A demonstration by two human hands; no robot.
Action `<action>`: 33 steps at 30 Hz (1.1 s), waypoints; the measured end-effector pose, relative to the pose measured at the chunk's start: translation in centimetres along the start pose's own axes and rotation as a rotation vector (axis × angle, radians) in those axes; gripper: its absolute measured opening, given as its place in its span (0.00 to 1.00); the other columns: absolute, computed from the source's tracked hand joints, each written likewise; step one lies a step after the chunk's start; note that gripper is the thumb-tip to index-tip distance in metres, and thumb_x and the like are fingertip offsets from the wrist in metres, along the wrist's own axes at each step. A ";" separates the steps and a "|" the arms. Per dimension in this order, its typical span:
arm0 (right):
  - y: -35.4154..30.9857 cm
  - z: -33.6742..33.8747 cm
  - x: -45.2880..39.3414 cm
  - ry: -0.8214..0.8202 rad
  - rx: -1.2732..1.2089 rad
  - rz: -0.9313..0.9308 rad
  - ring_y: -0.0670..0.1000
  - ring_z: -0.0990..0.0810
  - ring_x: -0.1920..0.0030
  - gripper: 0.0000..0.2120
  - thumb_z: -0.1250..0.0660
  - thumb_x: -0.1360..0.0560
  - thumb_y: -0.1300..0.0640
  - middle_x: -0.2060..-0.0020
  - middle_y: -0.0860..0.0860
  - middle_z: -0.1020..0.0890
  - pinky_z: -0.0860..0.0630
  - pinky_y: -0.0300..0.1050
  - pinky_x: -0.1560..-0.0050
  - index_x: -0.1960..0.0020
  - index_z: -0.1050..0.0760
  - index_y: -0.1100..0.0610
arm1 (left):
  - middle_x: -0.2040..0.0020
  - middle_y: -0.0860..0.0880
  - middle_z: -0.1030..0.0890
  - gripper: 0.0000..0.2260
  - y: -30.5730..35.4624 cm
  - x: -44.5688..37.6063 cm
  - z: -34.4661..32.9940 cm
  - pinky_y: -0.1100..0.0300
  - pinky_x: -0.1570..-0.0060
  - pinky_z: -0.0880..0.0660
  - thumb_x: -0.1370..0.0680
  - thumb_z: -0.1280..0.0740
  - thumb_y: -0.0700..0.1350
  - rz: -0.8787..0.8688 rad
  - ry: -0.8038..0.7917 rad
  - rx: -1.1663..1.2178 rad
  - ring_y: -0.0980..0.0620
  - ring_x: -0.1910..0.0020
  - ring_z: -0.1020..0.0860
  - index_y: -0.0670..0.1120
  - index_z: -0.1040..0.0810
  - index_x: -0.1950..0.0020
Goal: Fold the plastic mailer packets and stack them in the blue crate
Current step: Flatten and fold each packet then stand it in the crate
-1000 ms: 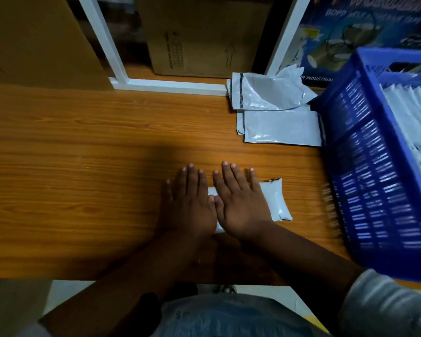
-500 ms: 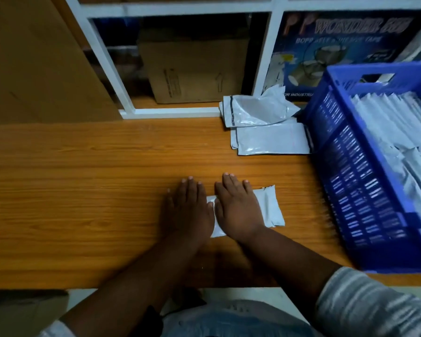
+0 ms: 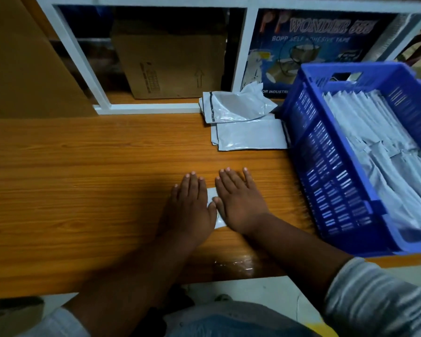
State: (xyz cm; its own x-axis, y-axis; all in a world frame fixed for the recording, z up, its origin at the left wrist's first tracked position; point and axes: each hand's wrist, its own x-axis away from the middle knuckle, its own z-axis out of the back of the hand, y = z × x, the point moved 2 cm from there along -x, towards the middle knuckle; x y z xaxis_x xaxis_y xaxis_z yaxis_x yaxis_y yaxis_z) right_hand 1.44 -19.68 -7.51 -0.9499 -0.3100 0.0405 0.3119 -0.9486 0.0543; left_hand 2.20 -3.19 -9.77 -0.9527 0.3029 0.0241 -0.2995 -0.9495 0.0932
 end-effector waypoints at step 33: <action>0.8 -2.2 5.7 -0.111 -0.215 -0.106 0.58 0.71 0.16 0.40 0.56 0.17 0.29 0.14 0.51 0.65 0.62 0.70 0.18 0.13 0.62 0.48 | 0.13 0.41 0.45 0.35 2.3 3.5 0.0 0.29 0.20 0.48 0.19 0.45 0.59 -0.310 0.036 -0.118 0.40 0.13 0.49 0.45 0.41 0.13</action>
State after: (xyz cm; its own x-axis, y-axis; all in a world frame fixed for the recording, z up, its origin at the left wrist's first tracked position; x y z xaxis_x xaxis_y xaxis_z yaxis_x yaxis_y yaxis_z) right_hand -3.73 -22.35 -9.41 -0.9650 -0.2109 0.1561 0.1881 -0.9709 -0.1485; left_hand -1.84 -4.27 -9.45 -0.8160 0.5776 -0.0228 -0.5771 -0.8163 -0.0254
